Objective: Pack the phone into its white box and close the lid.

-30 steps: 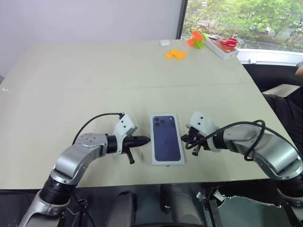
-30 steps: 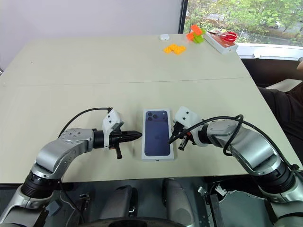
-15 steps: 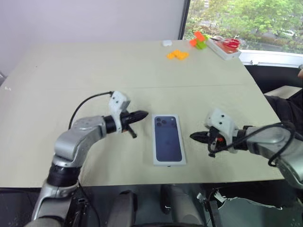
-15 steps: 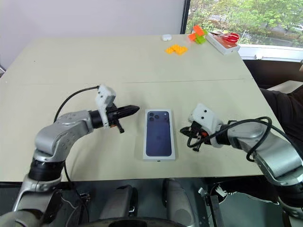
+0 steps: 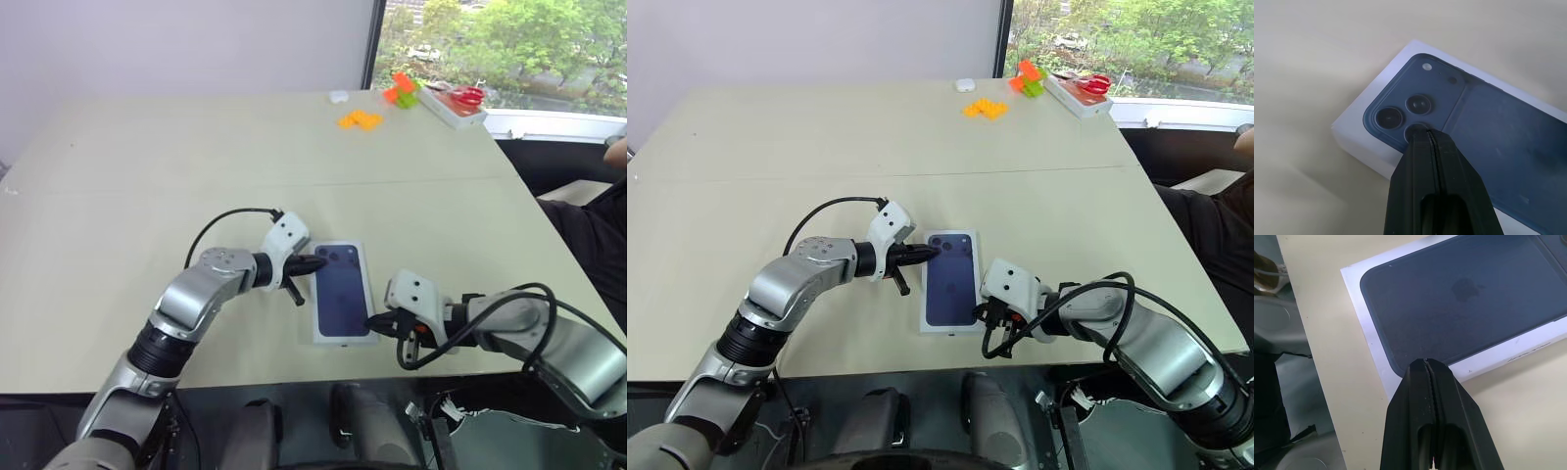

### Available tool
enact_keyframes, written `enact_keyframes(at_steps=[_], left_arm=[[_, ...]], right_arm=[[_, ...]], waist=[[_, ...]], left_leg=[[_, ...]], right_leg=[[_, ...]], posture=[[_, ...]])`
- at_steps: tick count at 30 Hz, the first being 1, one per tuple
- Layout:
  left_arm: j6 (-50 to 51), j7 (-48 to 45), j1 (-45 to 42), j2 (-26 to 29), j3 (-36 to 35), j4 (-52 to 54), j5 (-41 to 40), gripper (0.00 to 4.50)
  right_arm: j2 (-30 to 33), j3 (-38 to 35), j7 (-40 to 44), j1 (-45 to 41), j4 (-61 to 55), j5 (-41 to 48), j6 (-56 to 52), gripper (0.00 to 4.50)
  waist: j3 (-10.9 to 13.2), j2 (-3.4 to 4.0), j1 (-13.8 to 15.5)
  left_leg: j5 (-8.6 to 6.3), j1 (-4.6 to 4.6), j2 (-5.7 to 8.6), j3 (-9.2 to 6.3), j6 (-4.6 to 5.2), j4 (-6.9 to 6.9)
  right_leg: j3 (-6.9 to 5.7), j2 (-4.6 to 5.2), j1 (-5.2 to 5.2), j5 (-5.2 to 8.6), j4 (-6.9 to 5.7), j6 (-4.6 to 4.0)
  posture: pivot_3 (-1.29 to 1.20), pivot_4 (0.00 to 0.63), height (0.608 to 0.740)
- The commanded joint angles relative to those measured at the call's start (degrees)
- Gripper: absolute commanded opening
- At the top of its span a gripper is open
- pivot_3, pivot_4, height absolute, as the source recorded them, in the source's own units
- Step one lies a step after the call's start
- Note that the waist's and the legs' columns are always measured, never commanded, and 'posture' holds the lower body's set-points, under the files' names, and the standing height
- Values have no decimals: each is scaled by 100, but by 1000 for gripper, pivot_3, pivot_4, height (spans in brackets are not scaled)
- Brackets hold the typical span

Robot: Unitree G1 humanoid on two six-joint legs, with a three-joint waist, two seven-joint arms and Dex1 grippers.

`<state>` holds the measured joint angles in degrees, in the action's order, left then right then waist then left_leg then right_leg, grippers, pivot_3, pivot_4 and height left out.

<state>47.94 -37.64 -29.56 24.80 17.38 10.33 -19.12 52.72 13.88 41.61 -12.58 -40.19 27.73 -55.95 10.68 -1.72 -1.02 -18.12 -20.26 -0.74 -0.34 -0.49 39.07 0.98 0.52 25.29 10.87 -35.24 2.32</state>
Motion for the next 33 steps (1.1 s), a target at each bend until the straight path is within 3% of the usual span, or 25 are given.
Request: enact_keyframes(at_steps=[1,4,7,12,16,23,33], left_arm=[[-293,-76,241,-56,-486,228,-228,0],[-285,-1,387,-216,-1602,461,-945,0],[-152,69,512,-51,-2281,495,-1265,0],[-676,117,1515,839,-3680,244,-1073,0],[-1033,189,2300,1130,-4166,417,-945,0],[-1234,241,3167,1167,-4640,761,-982,0],[-1269,459,3591,1015,-4837,993,-1142,0]], right_arm=[[-190,-224,-151,22,181,-79,122,43],[-649,-960,-358,-171,382,184,298,43],[-1018,-1372,-604,-321,624,159,467,43],[-1149,-1891,-1062,-581,2012,-418,1088,43],[-1280,-2105,-1069,-768,2710,-511,1452,43],[-1360,-1814,-681,-972,3042,-600,1758,43],[-1576,-1712,-451,-1063,3316,-715,2071,43]], waist=[[-2,-4,-12],[6,-5,-3],[6,-5,9],[6,-2,-31],[9,-2,45],[10,-1,1],[12,0,11]], left_leg=[[0,-1,0,1,0,0],[0,-7,-6,4,0,2],[0,-12,-5,3,0,4],[-4,-7,-5,9,7,-2],[-5,-14,-4,11,8,0],[-8,-14,-8,13,11,0],[-9,-12,-14,13,13,0]], right_leg=[[1,0,0,0,0,0],[2,0,19,-2,-4,1],[2,1,27,-12,-11,16],[10,3,27,-5,-4,4],[8,14,27,-2,1,-1],[12,23,24,0,8,3],[9,14,25,2,5,3]], posture=[[0,150,726],[0,150,726],[0,150,726],[0,150,726],[0,150,726],[0,150,726],[0,150,726]])
